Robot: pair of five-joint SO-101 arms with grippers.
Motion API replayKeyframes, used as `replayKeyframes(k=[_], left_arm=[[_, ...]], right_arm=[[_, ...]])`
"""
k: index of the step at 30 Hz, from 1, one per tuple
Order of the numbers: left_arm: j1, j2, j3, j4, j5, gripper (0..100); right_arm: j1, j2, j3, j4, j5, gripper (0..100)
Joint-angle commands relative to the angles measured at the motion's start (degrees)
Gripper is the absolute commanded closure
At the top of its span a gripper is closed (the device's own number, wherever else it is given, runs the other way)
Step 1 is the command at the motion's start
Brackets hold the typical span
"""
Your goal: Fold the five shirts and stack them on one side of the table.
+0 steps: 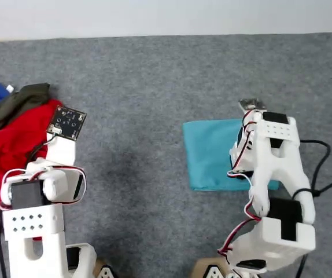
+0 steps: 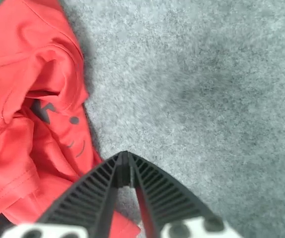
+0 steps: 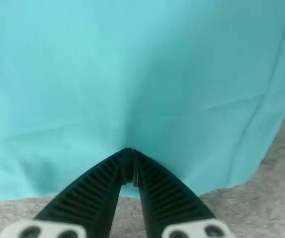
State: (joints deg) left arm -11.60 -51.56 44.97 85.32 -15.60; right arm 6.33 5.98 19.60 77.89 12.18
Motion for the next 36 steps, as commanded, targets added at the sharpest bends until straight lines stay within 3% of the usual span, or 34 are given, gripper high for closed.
replayKeyframes(k=[1, 7, 17, 23, 30, 36], left_arm=[[0.35, -0.53, -0.66, 0.18, 0.26, 100], [0.35, -0.79, -0.92, 0.18, 0.26, 100], [0.35, -0.79, -0.84, -0.79, 0.44, 100], [0.35, -0.79, -0.84, -0.79, 0.44, 100], [0.35, -0.79, -0.84, -0.79, 0.44, 100], [0.09, -0.79, -0.84, -0.79, 0.44, 100]], right_arm=[[0.40, -6.55, -2.99, 4.97, -0.79, 98.9], [0.40, -21.05, -6.95, 10.95, -9.85, 98.9], [0.48, -30.81, -5.45, 13.41, -11.60, 98.9], [0.57, -31.25, 1.32, 13.05, -30.15, 98.9], [-0.48, -30.90, 3.16, 11.12, -34.37, 98.9], [-0.92, -30.81, 3.34, 11.30, -54.59, 98.7]])
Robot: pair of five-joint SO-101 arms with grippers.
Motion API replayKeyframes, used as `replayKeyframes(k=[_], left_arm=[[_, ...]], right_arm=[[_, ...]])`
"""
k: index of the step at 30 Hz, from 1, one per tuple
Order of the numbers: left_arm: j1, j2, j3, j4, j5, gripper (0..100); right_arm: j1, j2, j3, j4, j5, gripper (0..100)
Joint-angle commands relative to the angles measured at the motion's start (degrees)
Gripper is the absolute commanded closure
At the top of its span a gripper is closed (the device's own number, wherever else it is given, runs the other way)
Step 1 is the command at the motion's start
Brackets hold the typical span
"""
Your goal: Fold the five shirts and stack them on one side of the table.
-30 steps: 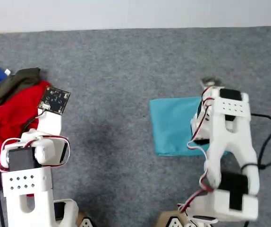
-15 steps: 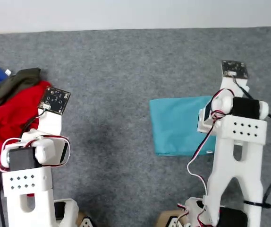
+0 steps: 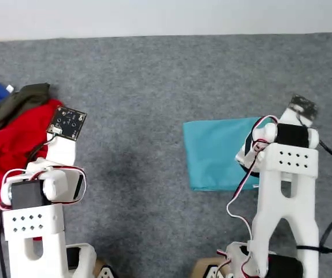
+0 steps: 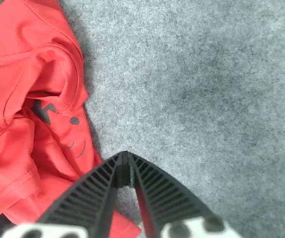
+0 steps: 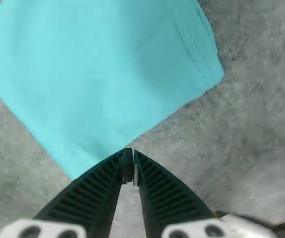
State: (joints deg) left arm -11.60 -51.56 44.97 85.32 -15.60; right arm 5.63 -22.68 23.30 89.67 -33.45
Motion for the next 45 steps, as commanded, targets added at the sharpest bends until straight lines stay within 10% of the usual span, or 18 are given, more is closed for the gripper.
replayKeyframes(k=[1, 6, 15, 45], left_arm=[[0.09, -0.79, -0.84, -0.79, 0.44, 100], [0.00, -0.79, -0.66, -2.46, 0.44, 100], [0.00, -0.79, -0.57, -5.36, 0.44, 100], [0.26, -0.79, -0.48, -5.27, 0.44, 100]], right_arm=[[-0.22, -2.15, -0.35, -0.48, -11.34, 98.7], [-0.84, -1.71, -0.35, -1.27, -16.53, 93.5], [-8.22, 10.77, -0.44, -1.19, -19.08, 48.5], [-13.93, 23.43, -0.35, -18.24, -22.77, 48.3]])
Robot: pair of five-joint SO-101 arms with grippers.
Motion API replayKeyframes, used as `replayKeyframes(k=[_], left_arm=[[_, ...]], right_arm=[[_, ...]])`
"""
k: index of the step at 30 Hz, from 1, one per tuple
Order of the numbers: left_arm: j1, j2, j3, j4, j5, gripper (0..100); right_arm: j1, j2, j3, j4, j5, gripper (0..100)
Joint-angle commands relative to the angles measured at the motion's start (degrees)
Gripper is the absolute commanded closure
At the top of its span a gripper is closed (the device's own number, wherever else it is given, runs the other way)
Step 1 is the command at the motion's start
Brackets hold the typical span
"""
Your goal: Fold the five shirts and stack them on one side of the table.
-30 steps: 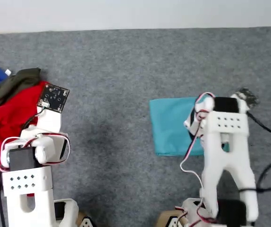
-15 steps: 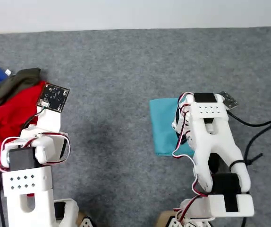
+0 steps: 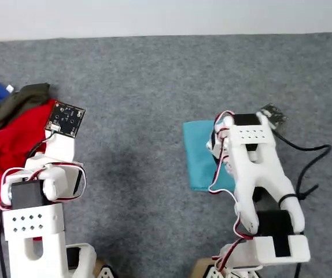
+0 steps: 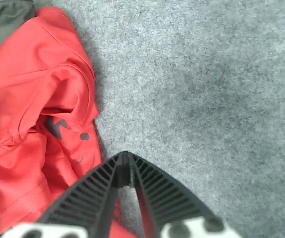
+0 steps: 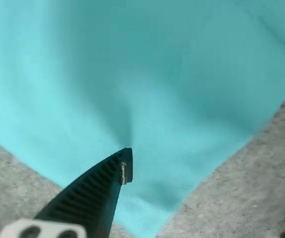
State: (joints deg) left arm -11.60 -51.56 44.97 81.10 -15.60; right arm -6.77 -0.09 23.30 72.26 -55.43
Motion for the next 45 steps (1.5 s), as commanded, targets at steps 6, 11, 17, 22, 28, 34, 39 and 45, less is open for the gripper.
replayKeyframes(k=[6, 11, 17, 22, 28, 34, 39, 45], left_arm=[[0.26, -0.79, -0.48, -1.05, 0.44, 100], [0.00, -0.79, -0.48, -1.05, 0.26, 100], [0.00, -0.79, -0.66, -0.88, 0.18, 100], [0.00, -0.79, -0.84, -0.88, 0.18, 100], [0.00, -0.79, -0.84, -0.97, 0.18, 100], [0.00, -0.79, -0.92, -0.79, 0.18, 100], [0.26, -0.79, -0.92, -0.97, 0.18, 100], [0.09, -0.79, -0.92, -0.97, 0.18, 100]], right_arm=[[-1.63, 8.48, -0.53, -5.67, -2.64, 48.3], [-1.27, 13.67, -0.53, -9.27, -2.64, 48.3], [0.92, 16.57, -0.79, -10.51, -2.64, 48.4], [1.10, 16.57, -0.79, -10.51, -2.64, 57.8], [1.27, 16.57, -0.79, -10.51, -2.64, 89.3], [1.27, 16.57, -0.79, -10.77, -2.20, 99.0], [1.63, 15.16, -0.79, -10.68, -2.02, 99.0], [5.23, 7.60, -0.70, -10.24, 6.33, 99.0]])
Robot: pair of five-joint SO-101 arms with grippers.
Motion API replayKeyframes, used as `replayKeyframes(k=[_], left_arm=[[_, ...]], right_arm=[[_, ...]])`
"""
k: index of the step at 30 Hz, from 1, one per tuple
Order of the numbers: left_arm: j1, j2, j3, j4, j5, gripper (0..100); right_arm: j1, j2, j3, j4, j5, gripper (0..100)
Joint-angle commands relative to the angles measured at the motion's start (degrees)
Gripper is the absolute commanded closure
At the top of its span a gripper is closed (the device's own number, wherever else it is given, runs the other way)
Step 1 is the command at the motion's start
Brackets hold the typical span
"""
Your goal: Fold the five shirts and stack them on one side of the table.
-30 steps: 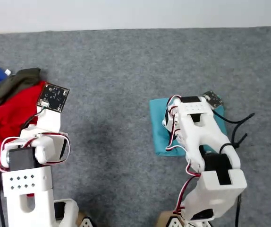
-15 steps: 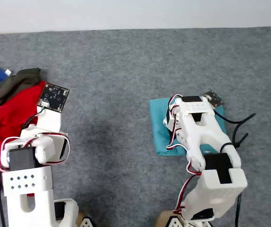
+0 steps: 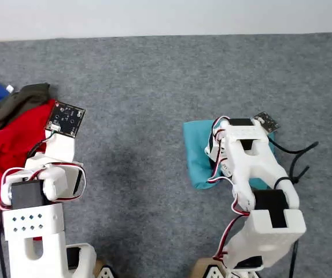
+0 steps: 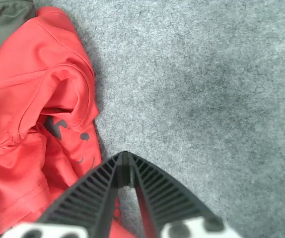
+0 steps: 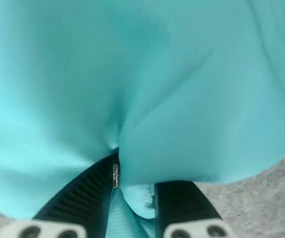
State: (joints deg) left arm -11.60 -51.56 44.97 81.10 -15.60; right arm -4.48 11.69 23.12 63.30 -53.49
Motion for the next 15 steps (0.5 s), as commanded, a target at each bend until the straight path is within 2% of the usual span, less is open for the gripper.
replayKeyframes(k=[1, 6, 12, 15], left_arm=[[0.26, -0.79, -0.92, -0.97, 0.18, 100], [0.35, -0.79, -0.92, -1.05, 0.18, 100], [0.35, -0.79, -0.92, -1.05, 0.26, 100], [0.35, -0.79, -0.92, -1.05, 0.35, 100]], right_arm=[[4.09, -5.85, -0.53, -1.27, 6.59, 99.0], [9.89, -13.93, -0.53, -1.27, 18.64, 99.0], [16.57, -17.63, -0.88, -1.89, 41.67, 99.0], [20.44, -17.54, -1.76, -1.80, 50.55, 99.0]])
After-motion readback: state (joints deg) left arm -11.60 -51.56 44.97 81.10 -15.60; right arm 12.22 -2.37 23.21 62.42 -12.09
